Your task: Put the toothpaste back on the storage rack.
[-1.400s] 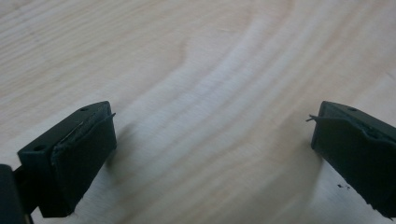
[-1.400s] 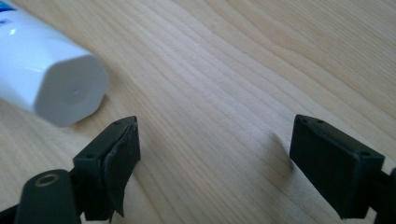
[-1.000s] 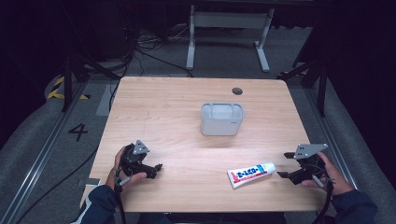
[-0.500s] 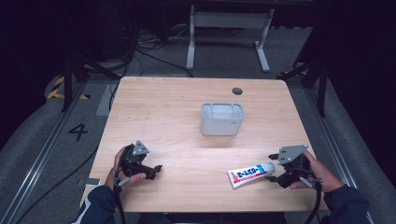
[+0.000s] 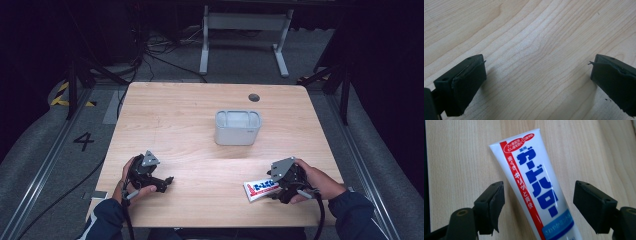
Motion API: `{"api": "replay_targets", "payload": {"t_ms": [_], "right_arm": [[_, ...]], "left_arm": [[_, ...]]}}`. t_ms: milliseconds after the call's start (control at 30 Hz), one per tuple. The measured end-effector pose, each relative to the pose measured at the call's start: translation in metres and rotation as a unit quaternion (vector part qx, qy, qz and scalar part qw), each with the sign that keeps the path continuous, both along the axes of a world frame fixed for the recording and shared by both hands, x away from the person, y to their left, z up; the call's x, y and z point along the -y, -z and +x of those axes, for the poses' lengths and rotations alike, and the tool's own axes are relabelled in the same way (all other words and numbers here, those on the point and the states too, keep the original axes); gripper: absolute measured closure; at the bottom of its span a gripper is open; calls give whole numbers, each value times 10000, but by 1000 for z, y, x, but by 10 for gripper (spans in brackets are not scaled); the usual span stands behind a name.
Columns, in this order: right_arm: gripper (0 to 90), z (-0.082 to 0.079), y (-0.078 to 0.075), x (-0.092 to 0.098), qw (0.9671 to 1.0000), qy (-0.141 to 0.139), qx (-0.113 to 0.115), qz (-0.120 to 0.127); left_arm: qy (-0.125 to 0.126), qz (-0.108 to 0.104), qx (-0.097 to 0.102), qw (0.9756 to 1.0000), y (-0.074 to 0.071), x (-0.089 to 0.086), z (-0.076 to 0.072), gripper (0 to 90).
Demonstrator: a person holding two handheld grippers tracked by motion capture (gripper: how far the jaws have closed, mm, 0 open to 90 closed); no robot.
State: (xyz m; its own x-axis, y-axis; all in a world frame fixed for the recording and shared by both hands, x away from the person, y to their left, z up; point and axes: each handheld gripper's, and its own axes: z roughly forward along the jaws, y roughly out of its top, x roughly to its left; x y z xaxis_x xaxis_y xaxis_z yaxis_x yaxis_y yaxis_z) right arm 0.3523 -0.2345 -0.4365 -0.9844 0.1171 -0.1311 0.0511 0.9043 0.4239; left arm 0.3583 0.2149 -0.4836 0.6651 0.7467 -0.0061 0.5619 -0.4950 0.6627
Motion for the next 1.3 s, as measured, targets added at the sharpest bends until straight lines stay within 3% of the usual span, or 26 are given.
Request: {"api": "replay_targets", "payload": {"t_ms": [400,567,633,800,1133,1300], "right_arm": [[294,6,11,-22,9987,-253,-214,-394],[305,10,13,-28,9981,-360,-271,-414],[321,9,12,-31,9974,-293,-420,-504],[381,14,12,-34,9969,-172,-537,-550],[462,13,10,-34,9972,-72,-476,-580],[538,11,8,-30,9984,-92,-306,-463]], "left_arm": [[19,16,24,10000,0,0,1,5],[23,16,23,10000,0,0,1,4],[10,-20,-10,10000,0,0,0,4],[49,0,4,10000,0,0,1,4],[65,-29,-16,10000,0,0,1,3],[69,-27,-16,10000,0,0,1,4]]}}
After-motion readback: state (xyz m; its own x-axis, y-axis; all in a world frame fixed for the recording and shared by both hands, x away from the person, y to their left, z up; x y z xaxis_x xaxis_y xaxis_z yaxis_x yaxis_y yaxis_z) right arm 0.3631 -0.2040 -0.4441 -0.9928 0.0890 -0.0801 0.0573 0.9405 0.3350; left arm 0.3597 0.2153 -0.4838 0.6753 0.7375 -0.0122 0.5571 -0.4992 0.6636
